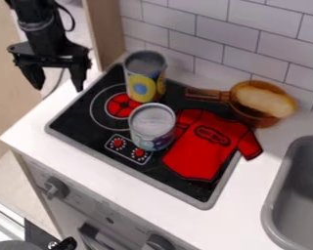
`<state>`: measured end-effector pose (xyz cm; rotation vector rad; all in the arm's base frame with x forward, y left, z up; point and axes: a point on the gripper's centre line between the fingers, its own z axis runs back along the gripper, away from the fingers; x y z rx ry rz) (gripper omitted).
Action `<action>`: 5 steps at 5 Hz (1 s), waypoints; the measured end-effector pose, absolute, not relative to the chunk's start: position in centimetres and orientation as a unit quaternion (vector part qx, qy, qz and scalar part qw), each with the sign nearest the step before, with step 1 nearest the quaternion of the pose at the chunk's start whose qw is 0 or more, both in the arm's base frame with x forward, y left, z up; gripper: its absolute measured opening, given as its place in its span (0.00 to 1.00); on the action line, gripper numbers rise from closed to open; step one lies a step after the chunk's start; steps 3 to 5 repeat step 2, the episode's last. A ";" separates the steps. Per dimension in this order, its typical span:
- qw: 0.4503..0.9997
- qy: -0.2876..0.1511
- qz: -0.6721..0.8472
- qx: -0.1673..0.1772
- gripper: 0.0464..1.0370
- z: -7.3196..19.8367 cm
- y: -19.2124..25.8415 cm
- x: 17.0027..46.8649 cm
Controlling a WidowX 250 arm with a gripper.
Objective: Déplacer la pot au en bas de la centre de tableau
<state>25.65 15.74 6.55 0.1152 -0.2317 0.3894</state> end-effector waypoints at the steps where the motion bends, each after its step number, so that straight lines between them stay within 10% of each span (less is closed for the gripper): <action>1: 0.983 -0.143 0.099 0.056 0.96 6.0 12.9 26.7; 5: 0.983 -0.156 0.084 0.053 0.96 6.8 9.7 28.1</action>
